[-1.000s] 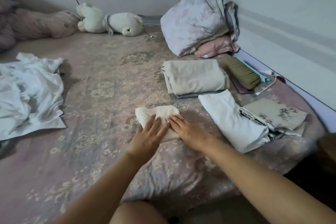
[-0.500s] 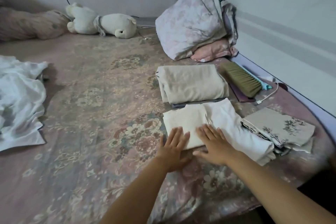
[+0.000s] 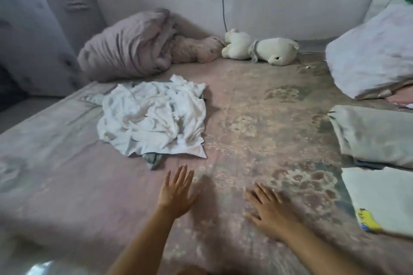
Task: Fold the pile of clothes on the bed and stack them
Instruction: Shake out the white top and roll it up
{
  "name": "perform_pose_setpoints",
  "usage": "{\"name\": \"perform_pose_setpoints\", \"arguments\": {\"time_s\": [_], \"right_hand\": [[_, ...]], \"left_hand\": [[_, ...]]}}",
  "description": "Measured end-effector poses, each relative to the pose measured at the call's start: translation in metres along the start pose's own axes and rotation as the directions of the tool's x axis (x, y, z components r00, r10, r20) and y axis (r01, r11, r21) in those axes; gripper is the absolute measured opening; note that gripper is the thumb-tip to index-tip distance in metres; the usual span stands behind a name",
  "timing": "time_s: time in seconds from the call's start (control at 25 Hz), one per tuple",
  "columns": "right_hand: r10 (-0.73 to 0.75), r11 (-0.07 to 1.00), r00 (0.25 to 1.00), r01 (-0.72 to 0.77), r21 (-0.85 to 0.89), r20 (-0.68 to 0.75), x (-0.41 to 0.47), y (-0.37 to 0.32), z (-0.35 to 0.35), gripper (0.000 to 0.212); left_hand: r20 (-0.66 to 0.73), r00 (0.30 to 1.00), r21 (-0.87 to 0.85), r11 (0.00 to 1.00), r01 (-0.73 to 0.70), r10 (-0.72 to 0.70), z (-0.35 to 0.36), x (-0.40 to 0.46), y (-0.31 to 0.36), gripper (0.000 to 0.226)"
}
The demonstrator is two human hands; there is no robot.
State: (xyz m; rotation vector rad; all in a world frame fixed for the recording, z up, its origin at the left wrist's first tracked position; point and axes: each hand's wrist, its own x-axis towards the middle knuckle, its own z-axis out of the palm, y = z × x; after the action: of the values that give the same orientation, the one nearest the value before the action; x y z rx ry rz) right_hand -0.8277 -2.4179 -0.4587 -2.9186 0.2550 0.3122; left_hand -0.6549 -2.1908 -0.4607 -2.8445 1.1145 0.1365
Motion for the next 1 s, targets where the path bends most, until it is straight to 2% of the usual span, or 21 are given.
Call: {"name": "perform_pose_setpoints", "arguments": {"time_s": [0.04, 0.08, 0.16, 0.2, 0.28, 0.36, 0.56, 0.64, 0.76, 0.88, 1.0], "right_hand": [[-0.011, 1.0, 1.0, 0.011, -0.009, 0.0, 0.013, -0.019, 0.003, 0.125], [-0.001, 1.0, 1.0, 0.001, -0.014, -0.012, 0.026, -0.035, 0.007, 0.117], [0.034, 0.999, 0.998, -0.034, -0.01, -0.06, 0.06, -0.061, 0.013, 0.078], [0.054, 0.999, 0.997, -0.054, 0.005, -0.046, 0.08, -0.074, 0.013, 0.067], [0.012, 0.999, 0.996, -0.008, 0.047, -0.09, 0.122, -0.097, 0.009, 0.073], [-0.093, 0.992, 0.978, 0.107, 0.065, -0.188, 0.174, -0.117, 0.006, 0.081], [-0.24, 0.959, 0.918, 0.275, 0.071, -0.315, 0.268, -0.167, -0.023, 0.051], [-0.295, 0.95, 0.916, 0.311, 0.014, -0.272, 0.297, -0.183, -0.034, 0.053], [-0.313, 0.948, 0.947, 0.307, -0.08, -0.076, 0.327, -0.191, -0.038, 0.048], [-0.259, 0.955, 0.947, 0.28, 0.099, -0.189, 0.327, -0.192, -0.046, 0.024], [-0.265, 0.93, 0.935, 0.313, 0.195, -0.235, 0.312, -0.181, -0.06, 0.019]], "left_hand": [[-0.022, 0.995, -0.01, 0.996, 0.093, -0.093, 0.003, -0.011, -0.025, 0.087], [-0.023, 0.982, -0.048, 0.981, 0.188, -0.189, 0.007, -0.021, -0.044, 0.091], [-0.058, 0.95, -0.129, 0.946, 0.296, -0.306, 0.027, -0.032, -0.071, 0.092], [-0.054, 0.942, -0.171, 0.932, 0.319, -0.333, 0.038, -0.034, -0.076, 0.09], [-0.074, 0.946, -0.158, 0.941, 0.301, -0.315, 0.049, -0.032, -0.077, 0.084], [-0.091, 0.942, -0.155, 0.939, 0.307, -0.323, 0.058, -0.028, -0.08, 0.073], [-0.175, 0.937, -0.179, 0.945, 0.273, -0.303, 0.074, -0.023, -0.087, 0.066], [-0.203, 0.934, -0.176, 0.949, 0.261, -0.295, 0.074, -0.021, -0.085, 0.067], [-0.252, 0.92, -0.163, 0.95, 0.265, -0.3, 0.077, -0.02, -0.087, 0.067], [-0.257, 0.91, -0.172, 0.942, 0.289, -0.326, 0.076, -0.02, -0.087, 0.067], [-0.241, 0.92, -0.165, 0.947, 0.275, -0.309, 0.076, -0.021, -0.087, 0.066]]}}
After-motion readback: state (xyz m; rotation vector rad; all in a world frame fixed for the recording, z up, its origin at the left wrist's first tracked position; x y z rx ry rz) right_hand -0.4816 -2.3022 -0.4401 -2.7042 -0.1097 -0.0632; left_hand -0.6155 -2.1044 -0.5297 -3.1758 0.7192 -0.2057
